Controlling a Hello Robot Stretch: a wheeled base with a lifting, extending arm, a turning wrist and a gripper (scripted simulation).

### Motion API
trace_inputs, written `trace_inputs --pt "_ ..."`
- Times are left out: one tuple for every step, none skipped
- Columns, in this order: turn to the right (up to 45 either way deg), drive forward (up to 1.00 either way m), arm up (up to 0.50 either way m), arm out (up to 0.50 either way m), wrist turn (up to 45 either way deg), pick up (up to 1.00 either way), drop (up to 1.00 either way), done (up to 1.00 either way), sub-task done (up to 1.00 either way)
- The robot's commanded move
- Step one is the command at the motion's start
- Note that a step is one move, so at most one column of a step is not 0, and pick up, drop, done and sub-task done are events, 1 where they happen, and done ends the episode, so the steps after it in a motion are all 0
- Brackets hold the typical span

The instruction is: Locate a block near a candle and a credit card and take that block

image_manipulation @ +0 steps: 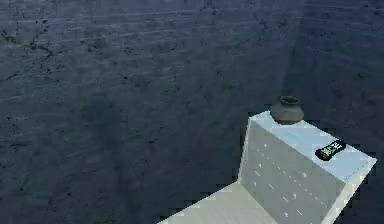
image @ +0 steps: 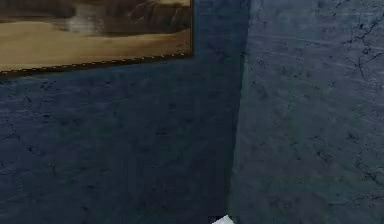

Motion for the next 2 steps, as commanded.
trace_inputs --pt "-45.0 0.0 0.0 0.0 0.0 0.0 0.0 0.0 0.0" --pt "-45.0 0.0 0.0 0.0 0.0 0.0 0.0 0.0 0.0"
